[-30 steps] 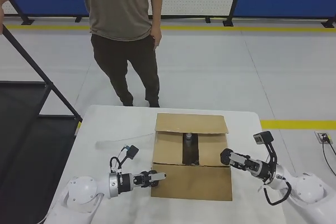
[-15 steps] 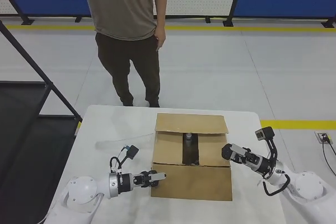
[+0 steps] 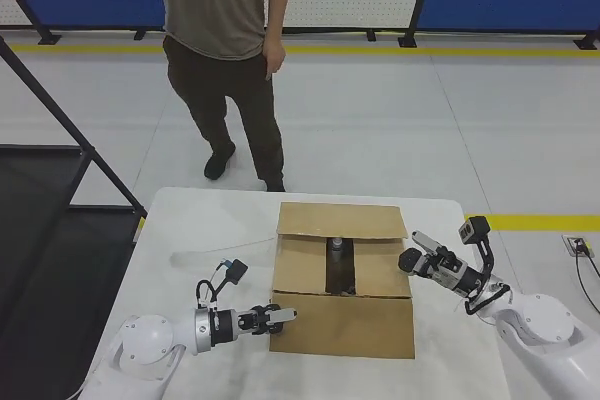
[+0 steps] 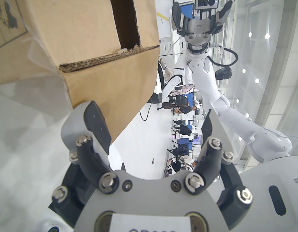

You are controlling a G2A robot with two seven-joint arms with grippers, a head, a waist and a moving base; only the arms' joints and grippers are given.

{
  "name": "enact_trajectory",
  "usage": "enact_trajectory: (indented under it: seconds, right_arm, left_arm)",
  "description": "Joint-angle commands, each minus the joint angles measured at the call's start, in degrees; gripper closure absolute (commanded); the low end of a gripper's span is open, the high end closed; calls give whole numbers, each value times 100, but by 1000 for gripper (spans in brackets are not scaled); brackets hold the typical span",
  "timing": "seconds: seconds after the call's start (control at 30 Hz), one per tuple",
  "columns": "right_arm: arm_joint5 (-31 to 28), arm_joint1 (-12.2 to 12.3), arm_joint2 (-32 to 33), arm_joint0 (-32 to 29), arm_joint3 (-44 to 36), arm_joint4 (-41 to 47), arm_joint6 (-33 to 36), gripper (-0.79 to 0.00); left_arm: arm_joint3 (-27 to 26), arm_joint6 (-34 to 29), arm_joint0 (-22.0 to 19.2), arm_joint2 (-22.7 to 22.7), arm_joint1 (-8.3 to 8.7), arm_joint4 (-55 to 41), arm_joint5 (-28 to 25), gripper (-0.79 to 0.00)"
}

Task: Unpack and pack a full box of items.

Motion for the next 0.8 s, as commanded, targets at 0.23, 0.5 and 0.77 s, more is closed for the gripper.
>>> enact_trajectory:
  seconds: [0.23,0.5,0.77]
  right_arm:
    - [19,-1,2,6,3,-50,-12,-785]
    - [880,-209,-112,191,107,-59,-493,-785]
    - [1149,-528,-341,554,360,-45,-910,-785]
  left_arm:
    - [0,0,0,0,0,0,0,-785]
    - [0,0,0,0,0,0,0,-785]
    - [0,0,0,0,0,0,0,-785]
